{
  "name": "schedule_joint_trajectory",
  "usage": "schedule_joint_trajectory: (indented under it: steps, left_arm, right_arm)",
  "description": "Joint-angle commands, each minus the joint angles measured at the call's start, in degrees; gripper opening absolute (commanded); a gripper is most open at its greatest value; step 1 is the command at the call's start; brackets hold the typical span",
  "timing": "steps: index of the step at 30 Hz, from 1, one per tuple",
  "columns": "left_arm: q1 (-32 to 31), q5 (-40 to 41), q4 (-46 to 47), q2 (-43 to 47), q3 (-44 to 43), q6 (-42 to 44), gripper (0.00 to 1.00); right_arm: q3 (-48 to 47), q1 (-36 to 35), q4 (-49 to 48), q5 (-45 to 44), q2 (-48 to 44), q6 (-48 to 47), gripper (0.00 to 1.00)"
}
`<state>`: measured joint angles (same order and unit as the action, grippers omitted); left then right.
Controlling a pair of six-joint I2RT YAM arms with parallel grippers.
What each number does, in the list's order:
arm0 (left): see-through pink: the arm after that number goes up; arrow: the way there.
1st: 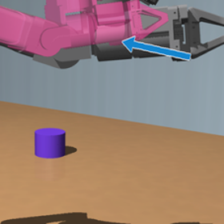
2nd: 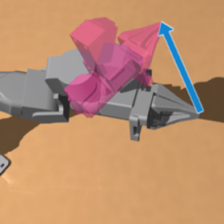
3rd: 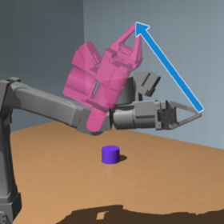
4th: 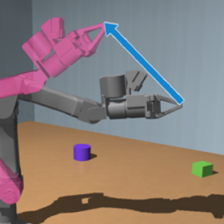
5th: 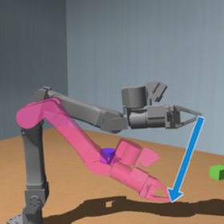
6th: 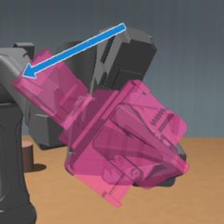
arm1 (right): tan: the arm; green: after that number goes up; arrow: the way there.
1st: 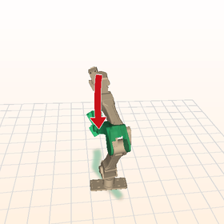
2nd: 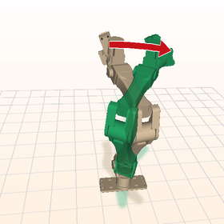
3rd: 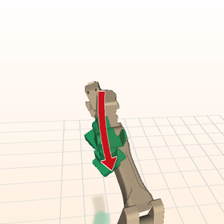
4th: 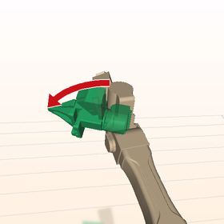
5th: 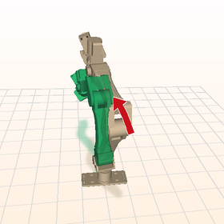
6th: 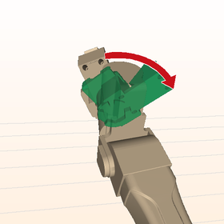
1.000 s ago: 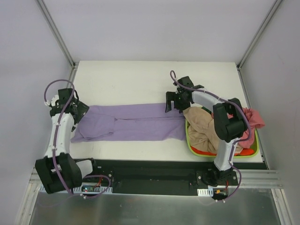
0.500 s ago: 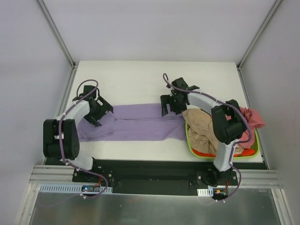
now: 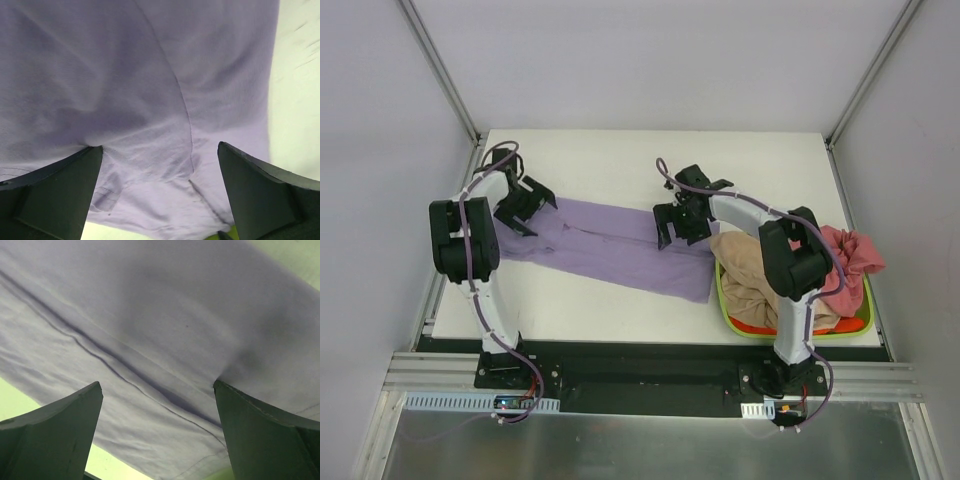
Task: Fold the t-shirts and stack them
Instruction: Rotate the tshirt 90 degrees
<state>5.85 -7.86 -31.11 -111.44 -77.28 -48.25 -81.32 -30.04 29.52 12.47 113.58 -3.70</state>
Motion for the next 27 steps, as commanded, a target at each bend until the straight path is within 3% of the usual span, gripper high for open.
schedule_joint_trajectory:
  steps: [1, 6, 10, 15, 19, 27]
  left_arm:
    - [1.3, -3.8, 2.9, -9.9, -10.8, 0.2, 0.99]
    - [0.1, -16.2, 1.9, -22.5, -29.6, -1.1, 0.99]
    - [-1.9, -18.9, 1.6, -31.4, -45.4, -4.2, 0.99]
    - [-5.7, -22.1, 2.8, -45.2, -68.0, -7.3, 0.99]
    - [-10.1, -25.1, 18.4, -46.7, -64.8, -13.0, 0.99]
    - [-11.8, -13.8, 19.6, -44.1, -63.4, -7.7, 0.99]
  right_arm:
    - [-3.0, -1.4, 2.5, 1.3, 2.6, -0.6, 0.96]
    - [2.8, -5.6, 1.2, 4.9, 0.8, 1.3, 0.96]
    - [7.0, -12.2, 0.5, 9.3, -2.2, 2.6, 0.96]
    - [4.3, -24.2, 1.2, 16.5, -3.5, -0.9, 0.96]
    - [0.6, -28.8, 1.1, 17.3, -3.5, -3.7, 0.96]
    - [-0.2, -29.0, 2.0, 9.5, -7.5, -2.9, 0.96]
